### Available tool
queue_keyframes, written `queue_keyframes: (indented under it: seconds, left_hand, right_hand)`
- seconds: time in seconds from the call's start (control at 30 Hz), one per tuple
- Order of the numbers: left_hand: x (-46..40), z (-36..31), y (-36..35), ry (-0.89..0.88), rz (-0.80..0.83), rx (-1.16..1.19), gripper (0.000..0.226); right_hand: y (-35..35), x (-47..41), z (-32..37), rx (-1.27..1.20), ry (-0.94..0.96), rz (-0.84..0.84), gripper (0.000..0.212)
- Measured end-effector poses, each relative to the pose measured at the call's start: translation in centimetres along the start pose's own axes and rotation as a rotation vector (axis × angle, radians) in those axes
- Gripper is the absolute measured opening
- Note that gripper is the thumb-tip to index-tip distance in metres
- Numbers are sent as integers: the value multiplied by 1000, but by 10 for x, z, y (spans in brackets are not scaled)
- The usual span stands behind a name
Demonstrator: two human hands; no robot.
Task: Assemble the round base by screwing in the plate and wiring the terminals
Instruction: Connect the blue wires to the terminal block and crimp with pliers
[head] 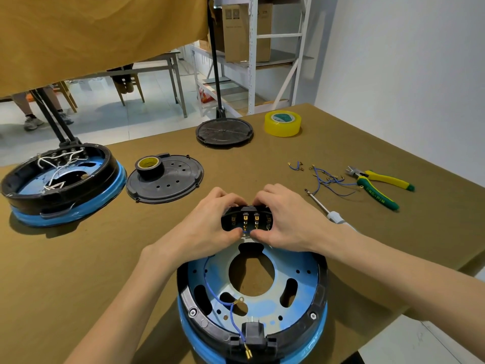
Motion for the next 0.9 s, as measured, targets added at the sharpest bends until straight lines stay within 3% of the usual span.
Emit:
queue_keyframes:
  seconds: [0.2,0.57,0.73,0.9]
  left_hand:
    - [3,-6,1,-24,-78,-64,45]
    - [4,-7,2,-28,-61,-67,52]
    - [9,-2,8,26,-19,1,57]
    - [18,3,9,40,-18,26,63]
  right_hand:
    - [0,-2,7,44,18,-14,40]
    - [-1,-3,9,69,-5,41,42]
    - [-5,-5,15,213,44,52,53]
    - [-6,-7,18,193,55,70,48]
Point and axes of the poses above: each hand's wrist, its own x-axis away from the middle knuckle, its own y-axis out of the back of the hand, z = x × y, the point moved 6 cm from there along -x, towards the middle knuckle, and after that the axes turned 5 degrees about -x, right-handed, at the moved point
